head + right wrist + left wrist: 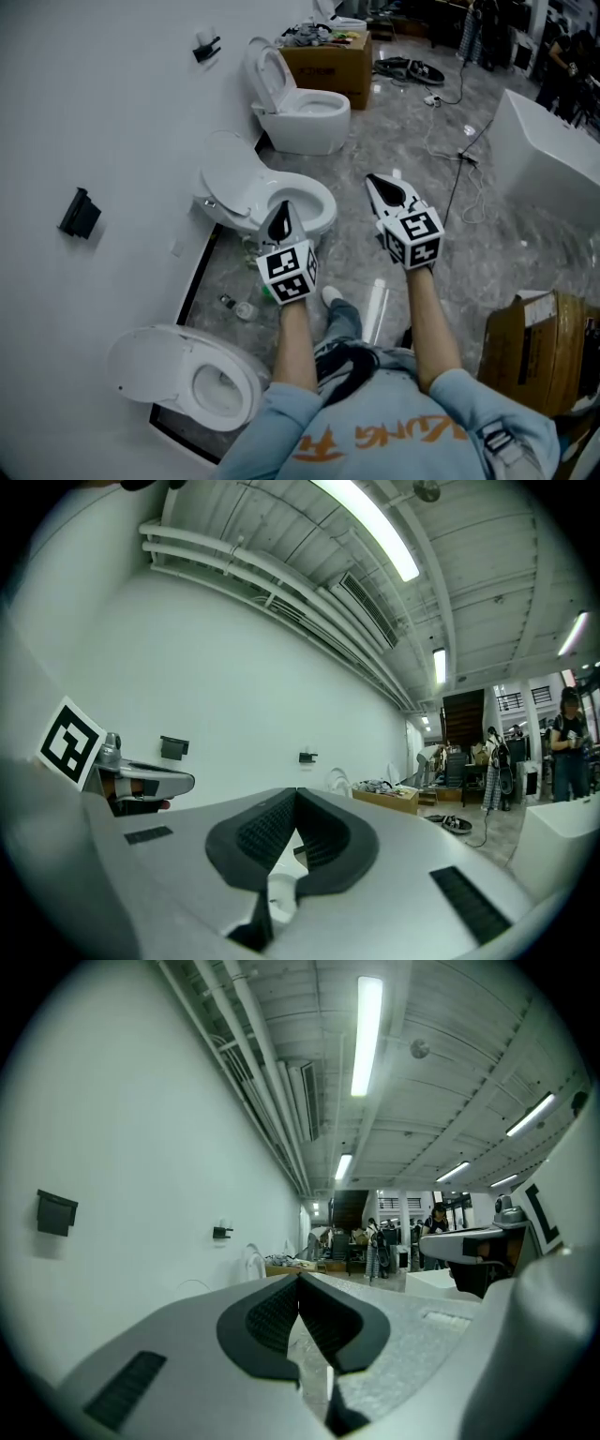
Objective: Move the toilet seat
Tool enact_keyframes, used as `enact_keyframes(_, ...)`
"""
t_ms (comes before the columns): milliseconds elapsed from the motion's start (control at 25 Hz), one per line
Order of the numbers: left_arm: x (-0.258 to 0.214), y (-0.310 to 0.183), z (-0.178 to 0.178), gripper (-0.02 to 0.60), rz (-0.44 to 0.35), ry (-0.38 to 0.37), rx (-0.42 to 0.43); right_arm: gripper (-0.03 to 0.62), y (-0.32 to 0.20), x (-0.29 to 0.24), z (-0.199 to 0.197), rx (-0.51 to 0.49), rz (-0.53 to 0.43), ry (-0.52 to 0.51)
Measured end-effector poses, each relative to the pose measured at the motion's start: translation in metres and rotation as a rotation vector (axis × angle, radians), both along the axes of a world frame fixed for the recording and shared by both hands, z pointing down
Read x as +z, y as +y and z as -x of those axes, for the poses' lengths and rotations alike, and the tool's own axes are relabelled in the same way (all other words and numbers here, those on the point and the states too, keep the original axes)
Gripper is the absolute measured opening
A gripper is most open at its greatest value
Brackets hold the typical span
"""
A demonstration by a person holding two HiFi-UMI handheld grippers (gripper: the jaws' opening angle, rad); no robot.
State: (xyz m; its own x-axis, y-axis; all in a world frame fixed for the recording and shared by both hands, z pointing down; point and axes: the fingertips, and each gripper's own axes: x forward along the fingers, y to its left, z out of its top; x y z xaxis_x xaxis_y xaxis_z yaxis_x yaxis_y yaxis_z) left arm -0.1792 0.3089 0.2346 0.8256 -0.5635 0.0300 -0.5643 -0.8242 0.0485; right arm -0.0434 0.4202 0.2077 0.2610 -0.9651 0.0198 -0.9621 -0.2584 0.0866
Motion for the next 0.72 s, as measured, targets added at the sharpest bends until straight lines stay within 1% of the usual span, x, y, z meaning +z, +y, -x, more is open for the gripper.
enact_keyframes(120,0.015,-0.033,-0.031,0.002,0.022,-0.023,0.002,0.0,-0.037,0.017,-0.028,-0.009,0.017,-0.031)
enact_keyframes(320,0.042,-0.09,-0.088,0.002,0.078,-0.078,0.004,0.0,-0.098,0.048,-0.076,-0.03,0.074,-0.08)
enact_keyframes(440,0.057,-0.121,-0.124,0.002,0.098,-0.119,0.019,0.0,-0.127,0.06,-0.116,-0.002,0.082,-0.125)
enact_keyframes(600,0.071,-0.162,-0.173,0.002,0.122,-0.145,0.036,0.0,-0.165,0.076,-0.165,0.014,0.1,-0.153)
enact_keyframes(720,0.088,-0.184,-0.212,0.002,0.152,-0.166,0.061,0.0,-0.186,0.086,-0.202,0.045,0.108,-0.171)
